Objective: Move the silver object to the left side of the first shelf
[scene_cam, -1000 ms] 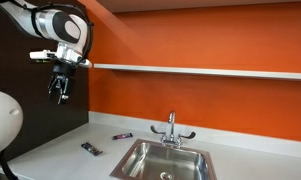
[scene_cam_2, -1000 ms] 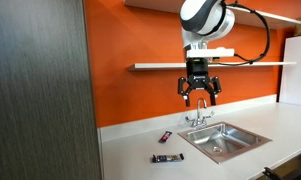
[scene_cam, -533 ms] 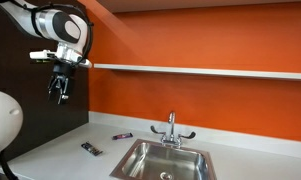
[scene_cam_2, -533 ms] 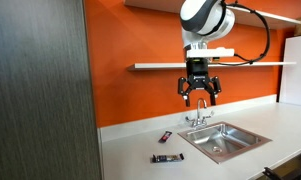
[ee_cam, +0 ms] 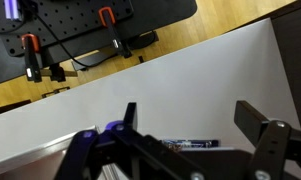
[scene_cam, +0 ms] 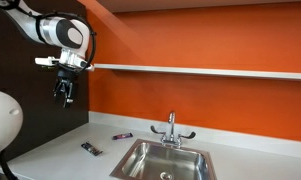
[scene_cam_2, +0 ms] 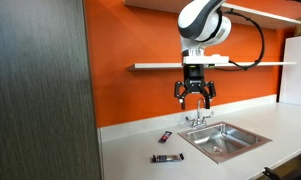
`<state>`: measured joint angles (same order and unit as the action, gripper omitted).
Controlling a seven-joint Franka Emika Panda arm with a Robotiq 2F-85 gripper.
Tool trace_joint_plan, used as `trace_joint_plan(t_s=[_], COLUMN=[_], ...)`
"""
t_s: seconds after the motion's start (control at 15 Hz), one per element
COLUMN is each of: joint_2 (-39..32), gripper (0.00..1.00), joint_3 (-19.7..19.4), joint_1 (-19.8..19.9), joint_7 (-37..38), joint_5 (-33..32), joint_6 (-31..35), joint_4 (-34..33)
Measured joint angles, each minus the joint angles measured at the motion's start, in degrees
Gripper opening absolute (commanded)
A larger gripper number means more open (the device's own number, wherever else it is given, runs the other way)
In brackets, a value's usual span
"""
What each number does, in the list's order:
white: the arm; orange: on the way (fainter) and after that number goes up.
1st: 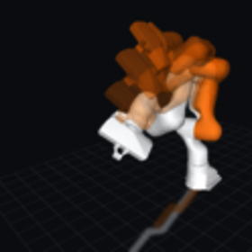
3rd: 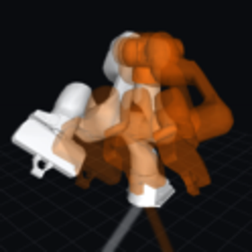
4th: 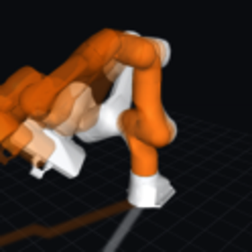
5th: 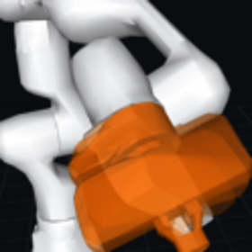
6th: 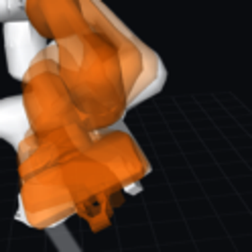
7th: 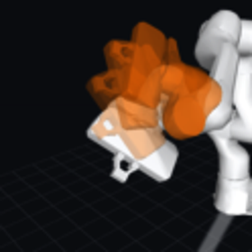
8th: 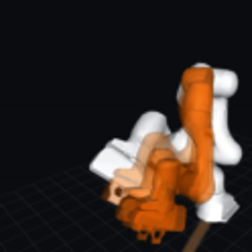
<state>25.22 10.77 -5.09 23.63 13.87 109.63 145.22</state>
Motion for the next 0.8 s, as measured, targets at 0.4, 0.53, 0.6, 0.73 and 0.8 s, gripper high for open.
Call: trace_joint_plan(t_s=[0.4, 0.53, 0.6, 0.73, 0.8], joint_2=[-9.90, -13.33, -15.14, -19.00, -20.99], gripper=[1.00, 1.00, 1.00, 1.00, 1.00], joint_3=[-0.08, -0.10, -0.13, -0.30, -0.44], joint_1=[0.04, 0.04, 0.04, 0.03, 0.04], joint_7=[0.00, 0.03, 0.09, 0.15, 0.26], joint_5=[-0.73, -1.56, -2.33, -4.10, -5.16], joint_6=[13.11, 16.35, 17.75, 20.19, 21.27], joint_4=[-0.23, -0.88, -1.39, -2.80, -3.64])
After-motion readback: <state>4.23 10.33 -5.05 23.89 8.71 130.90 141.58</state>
